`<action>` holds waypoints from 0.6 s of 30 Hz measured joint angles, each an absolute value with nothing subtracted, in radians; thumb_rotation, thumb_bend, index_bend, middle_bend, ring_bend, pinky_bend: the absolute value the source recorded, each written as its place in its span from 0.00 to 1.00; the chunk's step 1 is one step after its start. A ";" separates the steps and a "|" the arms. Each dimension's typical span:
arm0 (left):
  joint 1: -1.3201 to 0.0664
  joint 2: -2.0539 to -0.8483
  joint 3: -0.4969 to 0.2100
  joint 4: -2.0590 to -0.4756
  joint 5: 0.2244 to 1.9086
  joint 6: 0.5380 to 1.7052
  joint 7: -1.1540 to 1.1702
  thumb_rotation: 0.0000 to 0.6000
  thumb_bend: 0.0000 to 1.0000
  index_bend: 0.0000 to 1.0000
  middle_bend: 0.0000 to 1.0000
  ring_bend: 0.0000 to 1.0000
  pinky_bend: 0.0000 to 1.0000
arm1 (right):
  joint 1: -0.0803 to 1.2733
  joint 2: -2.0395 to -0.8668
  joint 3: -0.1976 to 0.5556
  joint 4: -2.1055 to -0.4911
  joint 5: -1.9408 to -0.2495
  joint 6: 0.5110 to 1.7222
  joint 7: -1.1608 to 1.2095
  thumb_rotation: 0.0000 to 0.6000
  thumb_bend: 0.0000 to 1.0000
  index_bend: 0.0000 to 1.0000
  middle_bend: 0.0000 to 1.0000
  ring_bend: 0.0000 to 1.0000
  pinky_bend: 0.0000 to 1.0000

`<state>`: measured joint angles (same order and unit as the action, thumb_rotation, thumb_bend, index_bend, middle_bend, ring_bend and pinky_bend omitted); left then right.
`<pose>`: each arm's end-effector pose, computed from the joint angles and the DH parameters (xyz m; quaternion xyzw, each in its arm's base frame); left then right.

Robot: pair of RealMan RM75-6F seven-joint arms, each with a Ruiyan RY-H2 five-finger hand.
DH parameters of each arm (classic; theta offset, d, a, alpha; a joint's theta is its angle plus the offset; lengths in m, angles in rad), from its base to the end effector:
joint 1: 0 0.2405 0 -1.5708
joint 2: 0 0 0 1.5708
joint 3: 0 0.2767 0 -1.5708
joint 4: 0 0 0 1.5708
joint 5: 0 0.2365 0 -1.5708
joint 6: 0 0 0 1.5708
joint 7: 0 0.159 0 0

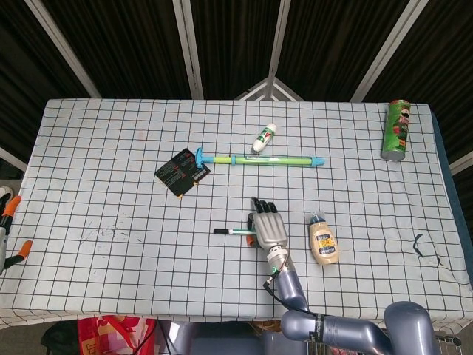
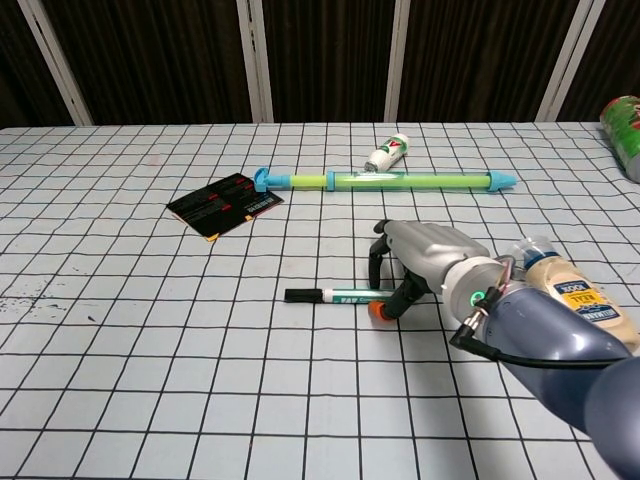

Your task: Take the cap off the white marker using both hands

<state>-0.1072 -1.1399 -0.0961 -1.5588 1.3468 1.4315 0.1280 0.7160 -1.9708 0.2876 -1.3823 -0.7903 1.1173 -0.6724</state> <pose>-0.3660 0.2180 0.1519 -0.5779 -0.3731 -0.3216 0.6507 -0.1134 -0.3338 -0.1505 0.6702 -0.4920 0.3317 0.4458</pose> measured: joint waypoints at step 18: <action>-0.111 -1.142 -0.099 -1.581 1.403 1.468 0.096 1.00 0.42 0.09 0.00 0.00 0.02 | 0.674 -1.838 0.281 -1.616 -0.879 1.158 -0.592 1.00 0.42 0.71 0.07 0.12 0.10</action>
